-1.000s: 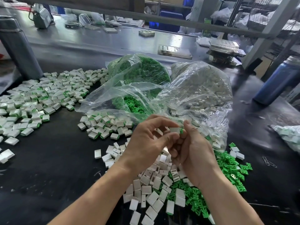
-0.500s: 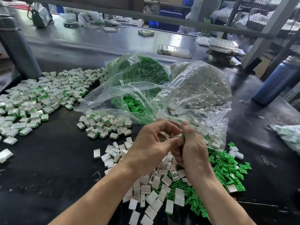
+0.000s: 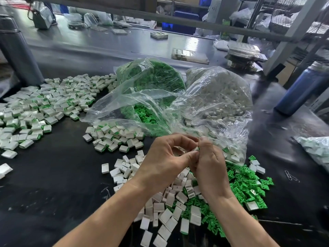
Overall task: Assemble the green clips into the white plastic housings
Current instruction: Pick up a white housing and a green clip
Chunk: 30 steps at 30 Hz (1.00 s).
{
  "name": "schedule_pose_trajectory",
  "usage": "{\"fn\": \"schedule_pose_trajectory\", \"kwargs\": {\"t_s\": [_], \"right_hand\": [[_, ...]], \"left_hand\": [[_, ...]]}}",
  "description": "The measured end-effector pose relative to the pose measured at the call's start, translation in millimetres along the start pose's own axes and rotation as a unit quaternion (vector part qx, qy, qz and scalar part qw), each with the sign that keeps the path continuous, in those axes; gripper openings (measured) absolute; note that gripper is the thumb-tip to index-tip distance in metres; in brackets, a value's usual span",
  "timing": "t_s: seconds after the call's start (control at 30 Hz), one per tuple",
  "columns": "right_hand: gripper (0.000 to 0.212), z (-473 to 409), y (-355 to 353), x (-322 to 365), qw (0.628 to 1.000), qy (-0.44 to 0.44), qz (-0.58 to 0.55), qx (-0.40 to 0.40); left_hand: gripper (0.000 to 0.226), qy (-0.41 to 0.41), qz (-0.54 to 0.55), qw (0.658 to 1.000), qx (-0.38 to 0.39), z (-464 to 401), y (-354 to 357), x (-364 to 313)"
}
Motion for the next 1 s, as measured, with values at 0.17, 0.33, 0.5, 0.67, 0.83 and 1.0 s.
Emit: {"fn": "schedule_pose_trajectory", "kwargs": {"t_s": [0.17, 0.33, 0.5, 0.67, 0.83, 1.0], "right_hand": [[0.051, 0, 1, 4, 1.000, -0.005, 0.013, -0.004], [0.050, 0, 0, 3, 1.000, 0.002, 0.021, -0.013], [0.050, 0, 1, 4, 0.999, -0.010, 0.024, -0.021], [0.052, 1, 2, 7, 0.999, -0.021, 0.014, -0.030], [0.061, 0, -6, 7, 0.999, -0.013, 0.039, -0.005], [0.033, -4, -15, 19, 0.995, -0.069, 0.068, 0.030]], "left_hand": [[0.007, -0.001, 0.003, 1.000, -0.001, 1, -1, 0], [0.006, 0.002, -0.006, 1.000, -0.004, 1, -2, -1], [0.007, 0.004, -0.013, 1.000, -0.004, 1, -2, -1], [0.007, 0.007, -0.009, 1.000, -0.008, 0, -2, 0], [0.009, -0.002, -0.003, 1.000, -0.011, -3, -11, 4], [0.011, -0.002, -0.063, 0.996, -0.059, -7, -27, 7]]}}
Point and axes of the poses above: each hand's wrist, its own z-axis away from the middle knuckle, its own y-axis out of the palm, x = y × z, the point moved 7 cm from there along -z, towards the middle knuckle, and after that the axes turned 7 degrees about -y, right-handed, at the moved point
